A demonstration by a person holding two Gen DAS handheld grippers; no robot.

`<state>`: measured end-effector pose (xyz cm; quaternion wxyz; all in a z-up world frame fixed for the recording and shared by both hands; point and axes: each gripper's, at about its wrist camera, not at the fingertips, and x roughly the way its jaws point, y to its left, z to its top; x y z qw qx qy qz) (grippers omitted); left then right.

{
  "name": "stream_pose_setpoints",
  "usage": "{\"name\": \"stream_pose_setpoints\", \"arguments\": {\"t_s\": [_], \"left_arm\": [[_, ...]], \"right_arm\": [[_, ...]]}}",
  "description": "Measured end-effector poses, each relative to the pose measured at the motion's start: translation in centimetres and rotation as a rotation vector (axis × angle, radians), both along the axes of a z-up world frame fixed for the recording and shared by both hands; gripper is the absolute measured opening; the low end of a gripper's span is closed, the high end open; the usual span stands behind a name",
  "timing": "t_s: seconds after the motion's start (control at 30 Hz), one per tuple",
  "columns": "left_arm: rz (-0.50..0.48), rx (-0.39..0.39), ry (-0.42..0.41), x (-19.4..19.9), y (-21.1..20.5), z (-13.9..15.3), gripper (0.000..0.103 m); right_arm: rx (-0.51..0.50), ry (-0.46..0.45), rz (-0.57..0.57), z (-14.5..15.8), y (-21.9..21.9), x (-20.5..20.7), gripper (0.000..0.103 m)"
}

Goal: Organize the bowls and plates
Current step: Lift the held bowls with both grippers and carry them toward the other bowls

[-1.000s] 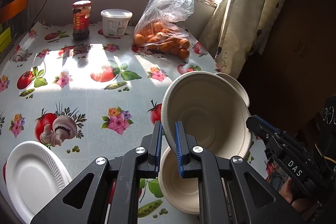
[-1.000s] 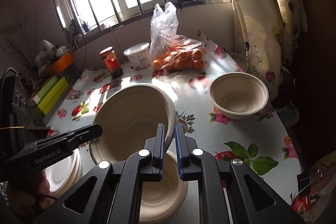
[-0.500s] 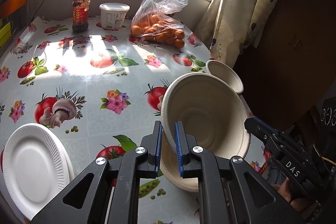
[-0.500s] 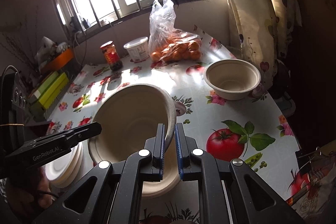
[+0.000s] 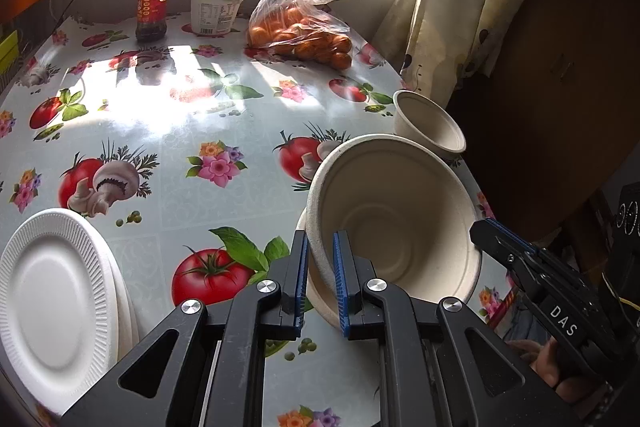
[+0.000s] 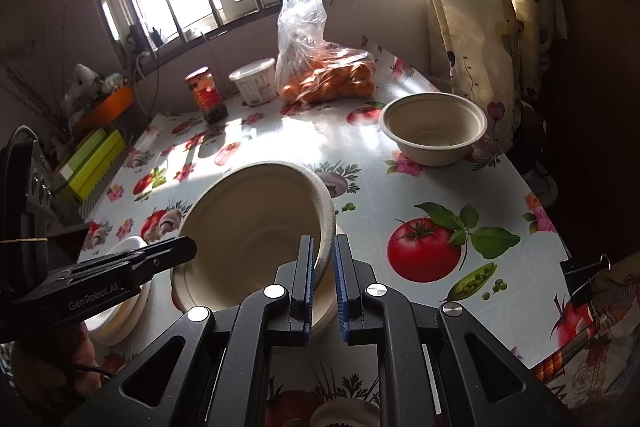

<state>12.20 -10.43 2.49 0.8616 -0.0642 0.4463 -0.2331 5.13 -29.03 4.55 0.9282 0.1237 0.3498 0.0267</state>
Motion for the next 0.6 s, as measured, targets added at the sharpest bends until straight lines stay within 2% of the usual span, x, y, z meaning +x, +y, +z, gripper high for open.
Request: {"name": "stream_pose_setpoints", "arguments": {"t_s": [0.6], "left_arm": [[0.000,0.021,0.038,0.3,-0.3,-1.4,0.013]], "right_arm": [[0.006,0.037,-0.006,-1.4,-0.1,0.0,0.011]]}}
